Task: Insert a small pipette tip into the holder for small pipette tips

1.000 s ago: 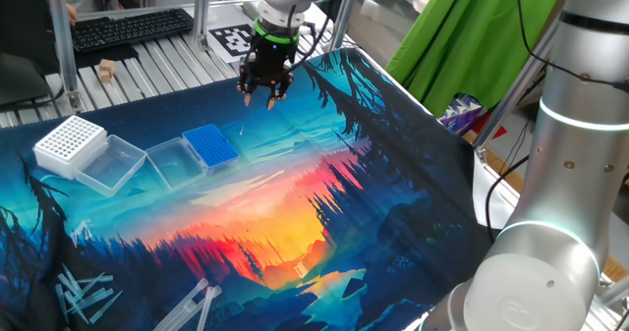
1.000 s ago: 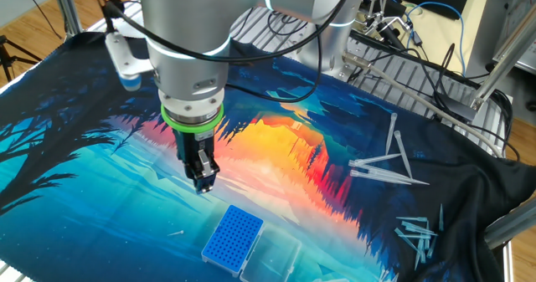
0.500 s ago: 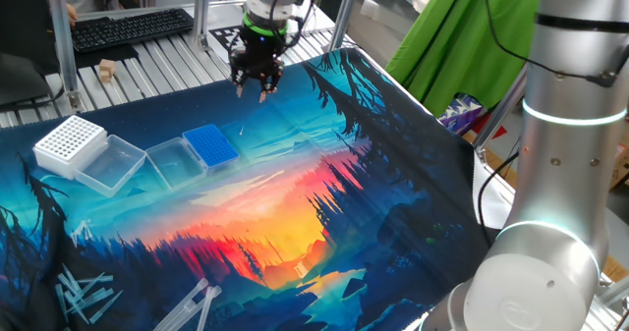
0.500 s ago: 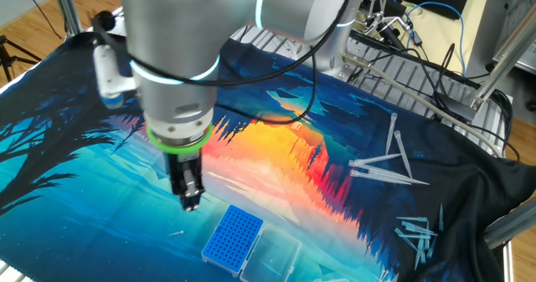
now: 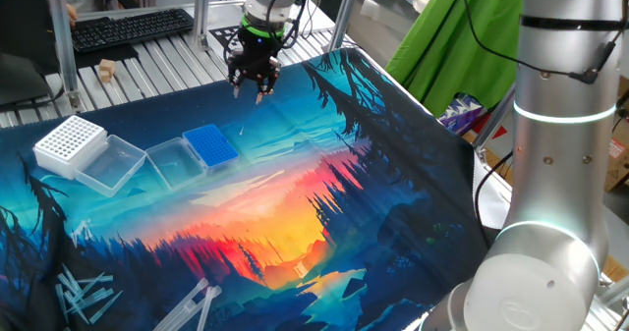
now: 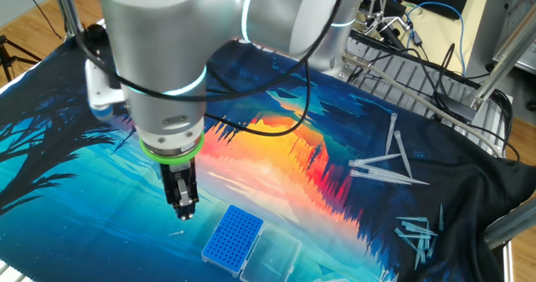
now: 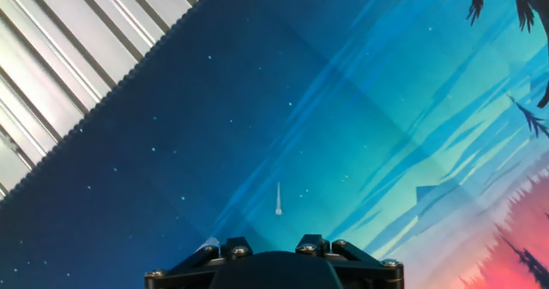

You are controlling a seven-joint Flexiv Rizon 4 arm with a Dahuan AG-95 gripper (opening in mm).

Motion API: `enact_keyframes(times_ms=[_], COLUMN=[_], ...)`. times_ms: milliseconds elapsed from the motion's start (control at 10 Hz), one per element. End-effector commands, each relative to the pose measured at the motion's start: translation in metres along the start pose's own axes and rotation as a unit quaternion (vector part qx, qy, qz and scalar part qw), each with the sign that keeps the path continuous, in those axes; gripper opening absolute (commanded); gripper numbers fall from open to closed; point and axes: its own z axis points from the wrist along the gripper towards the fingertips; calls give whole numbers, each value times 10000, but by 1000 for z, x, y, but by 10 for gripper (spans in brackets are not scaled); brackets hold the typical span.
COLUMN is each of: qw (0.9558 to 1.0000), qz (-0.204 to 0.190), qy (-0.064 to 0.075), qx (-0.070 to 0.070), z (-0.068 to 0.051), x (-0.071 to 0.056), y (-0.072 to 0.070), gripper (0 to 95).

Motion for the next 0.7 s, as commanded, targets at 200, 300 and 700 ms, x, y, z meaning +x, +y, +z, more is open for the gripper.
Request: enact_keyframes(times_ms=[200, 300, 700], qw=[9986, 9979, 9964], qz=[-240, -306, -368], qy=[-392, -454, -627], qx=[273, 340, 442], z=[3, 4, 9], x=[2, 2, 2], y=[-2, -2, -2], gripper=[380, 380, 380])
